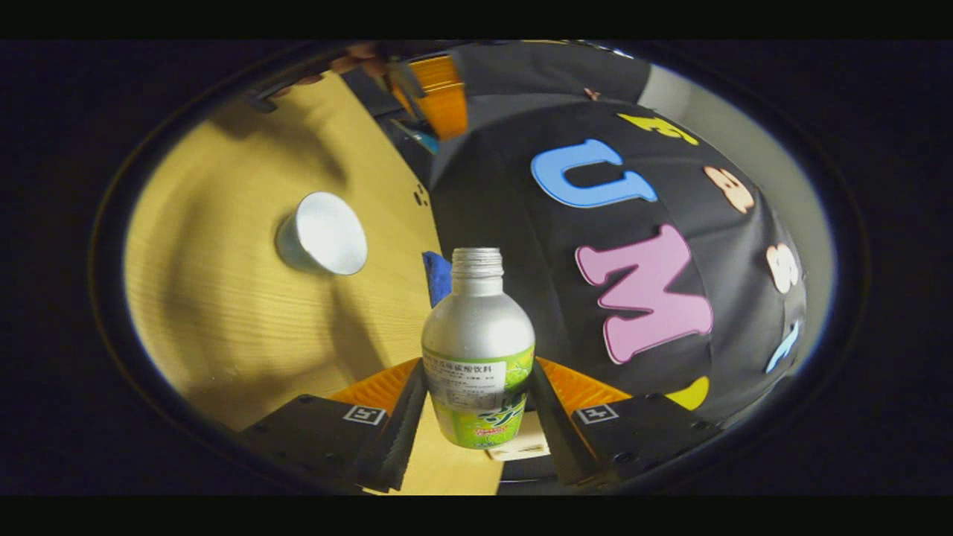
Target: Open the teacup lid with one hand, grasp the water bottle and pour water into the teacup with the other hand; after pouring, place the water bottle on the coaster and then close the teacup lid.
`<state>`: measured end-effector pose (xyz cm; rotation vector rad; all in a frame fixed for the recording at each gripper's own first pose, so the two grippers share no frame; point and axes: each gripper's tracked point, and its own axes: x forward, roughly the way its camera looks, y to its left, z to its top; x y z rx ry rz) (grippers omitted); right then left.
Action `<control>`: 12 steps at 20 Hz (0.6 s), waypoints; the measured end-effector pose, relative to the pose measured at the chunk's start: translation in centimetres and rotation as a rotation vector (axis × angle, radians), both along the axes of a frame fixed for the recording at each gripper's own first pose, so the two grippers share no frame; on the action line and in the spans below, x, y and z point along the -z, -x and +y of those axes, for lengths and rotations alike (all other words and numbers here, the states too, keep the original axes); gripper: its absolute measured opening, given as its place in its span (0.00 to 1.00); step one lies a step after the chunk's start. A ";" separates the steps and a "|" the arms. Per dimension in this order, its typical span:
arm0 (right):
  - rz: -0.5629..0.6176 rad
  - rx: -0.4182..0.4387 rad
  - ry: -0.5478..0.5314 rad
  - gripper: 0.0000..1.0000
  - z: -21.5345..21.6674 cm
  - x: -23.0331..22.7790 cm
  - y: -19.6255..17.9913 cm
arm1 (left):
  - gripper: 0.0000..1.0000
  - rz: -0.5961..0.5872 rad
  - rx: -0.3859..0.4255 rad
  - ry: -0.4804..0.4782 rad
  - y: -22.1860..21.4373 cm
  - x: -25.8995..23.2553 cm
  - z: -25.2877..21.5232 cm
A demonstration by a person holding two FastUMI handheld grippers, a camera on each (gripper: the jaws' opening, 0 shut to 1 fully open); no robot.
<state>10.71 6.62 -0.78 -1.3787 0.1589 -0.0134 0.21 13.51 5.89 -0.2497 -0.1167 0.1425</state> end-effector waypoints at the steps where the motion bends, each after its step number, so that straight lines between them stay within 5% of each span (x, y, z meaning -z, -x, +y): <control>1: 0.009 -0.003 0.040 0.77 -0.1 0.2 -0.1 | 0.32 -0.002 0.002 0.012 0.1 0.0 0.2; 12: 0.043 -0.106 0.369 0.77 2.0 0.4 -0.7 | 0.32 0.010 -0.017 0.013 0.4 0.3 1.2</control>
